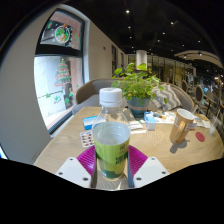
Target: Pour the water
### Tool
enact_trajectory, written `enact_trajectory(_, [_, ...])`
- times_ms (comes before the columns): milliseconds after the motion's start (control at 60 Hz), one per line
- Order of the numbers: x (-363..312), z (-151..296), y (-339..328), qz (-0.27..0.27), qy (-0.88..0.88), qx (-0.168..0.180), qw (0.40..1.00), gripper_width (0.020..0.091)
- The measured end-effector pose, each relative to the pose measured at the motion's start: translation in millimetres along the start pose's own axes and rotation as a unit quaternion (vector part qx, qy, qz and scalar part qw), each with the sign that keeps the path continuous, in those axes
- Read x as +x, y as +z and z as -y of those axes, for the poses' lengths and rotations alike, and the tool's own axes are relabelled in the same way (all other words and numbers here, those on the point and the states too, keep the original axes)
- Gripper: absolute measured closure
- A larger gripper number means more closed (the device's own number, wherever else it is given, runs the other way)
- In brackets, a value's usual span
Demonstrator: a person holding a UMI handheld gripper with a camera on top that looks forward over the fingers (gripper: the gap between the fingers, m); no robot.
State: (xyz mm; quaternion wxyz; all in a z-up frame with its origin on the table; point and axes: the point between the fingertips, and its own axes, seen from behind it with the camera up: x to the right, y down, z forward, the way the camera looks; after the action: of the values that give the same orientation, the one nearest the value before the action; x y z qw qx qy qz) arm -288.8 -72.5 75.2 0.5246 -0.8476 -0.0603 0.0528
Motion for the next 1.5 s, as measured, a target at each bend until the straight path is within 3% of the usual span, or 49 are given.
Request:
enact_trajectory(200, [-5,44,-17,0.033,0.001,0.016,0.999,0.0703])
enact_trajectory(350, [8,114,-33,0.105,0.171,0.035,0.979,0.0704])
enact_trajectory(600, [74,193,-20,0.226,0.52,0.043,0.823,0.0706])
enact_trajectory(850, [143,184,23,0.247,0.724,0.018,0.644,0.0706])
enact_trajectory(1050, [150,163,55,0.248,0.789,-0.017,0.561,0.0709])
enact_trajectory(1217, [147,170,45,0.256,0.773,-0.034,0.58,0.0709])
enact_trajectory(1317, [147,184,34,0.258,0.709,-0.036,0.656,0.071])
enact_trajectory(1500, [196,247,-7,0.23,0.501,0.05,0.833,0.0706])
